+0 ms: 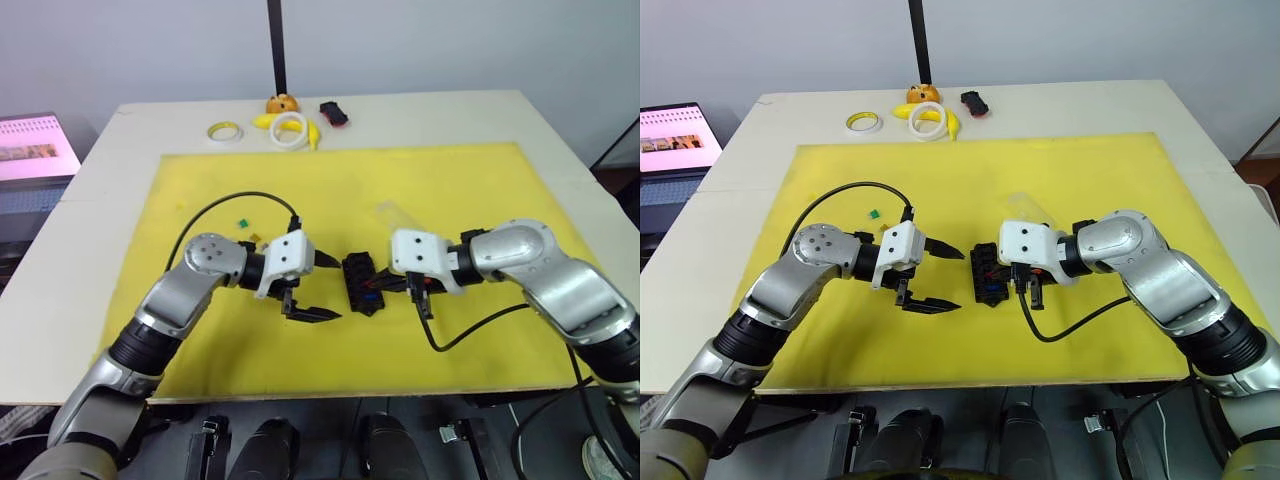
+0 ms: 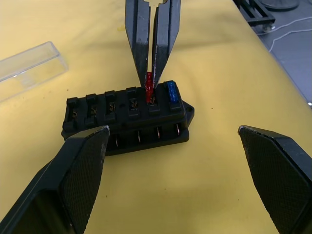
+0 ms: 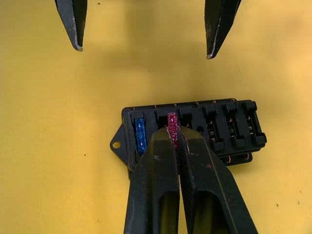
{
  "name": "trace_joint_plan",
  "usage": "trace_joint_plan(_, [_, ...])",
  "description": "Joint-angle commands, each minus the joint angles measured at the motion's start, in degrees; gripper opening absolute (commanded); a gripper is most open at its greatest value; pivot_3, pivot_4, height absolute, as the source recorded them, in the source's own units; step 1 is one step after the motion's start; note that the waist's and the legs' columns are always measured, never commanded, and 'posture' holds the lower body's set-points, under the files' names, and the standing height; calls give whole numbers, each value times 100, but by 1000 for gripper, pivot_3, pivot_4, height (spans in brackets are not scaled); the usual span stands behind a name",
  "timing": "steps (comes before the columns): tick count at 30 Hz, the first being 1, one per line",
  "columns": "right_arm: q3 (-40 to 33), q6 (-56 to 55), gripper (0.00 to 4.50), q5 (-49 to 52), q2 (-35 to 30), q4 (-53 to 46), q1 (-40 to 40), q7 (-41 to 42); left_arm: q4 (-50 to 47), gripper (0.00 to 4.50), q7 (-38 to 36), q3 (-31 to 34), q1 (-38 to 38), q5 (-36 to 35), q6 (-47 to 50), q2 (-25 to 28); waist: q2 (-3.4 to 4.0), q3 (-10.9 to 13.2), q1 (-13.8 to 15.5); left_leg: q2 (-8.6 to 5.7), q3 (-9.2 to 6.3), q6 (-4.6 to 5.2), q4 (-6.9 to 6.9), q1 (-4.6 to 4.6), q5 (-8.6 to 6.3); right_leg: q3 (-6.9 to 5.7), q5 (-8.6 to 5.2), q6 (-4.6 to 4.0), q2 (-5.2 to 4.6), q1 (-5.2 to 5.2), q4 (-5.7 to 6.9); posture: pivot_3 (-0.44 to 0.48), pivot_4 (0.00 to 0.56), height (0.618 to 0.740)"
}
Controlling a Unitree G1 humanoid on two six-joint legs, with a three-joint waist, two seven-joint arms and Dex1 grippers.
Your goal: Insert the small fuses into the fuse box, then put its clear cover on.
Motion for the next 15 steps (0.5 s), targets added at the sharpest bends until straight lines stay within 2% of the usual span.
trace_joint_plan(1, [-152,-61,0,-108,35,-66,41,42,-183,4450,3,79,-53,2,-40,-15,0,0,-1,0,0,0,0,0,0,0,0,0,0,0,0,0,150,740])
trace_joint_plan(15, [-236,-78,0,-163,156,-130,-2,234,-97,4450,1,71,-100,64,-84,-85,0,0,-4,0,0,0,1,1,0,0,0,0,0,0,2,0,150,740])
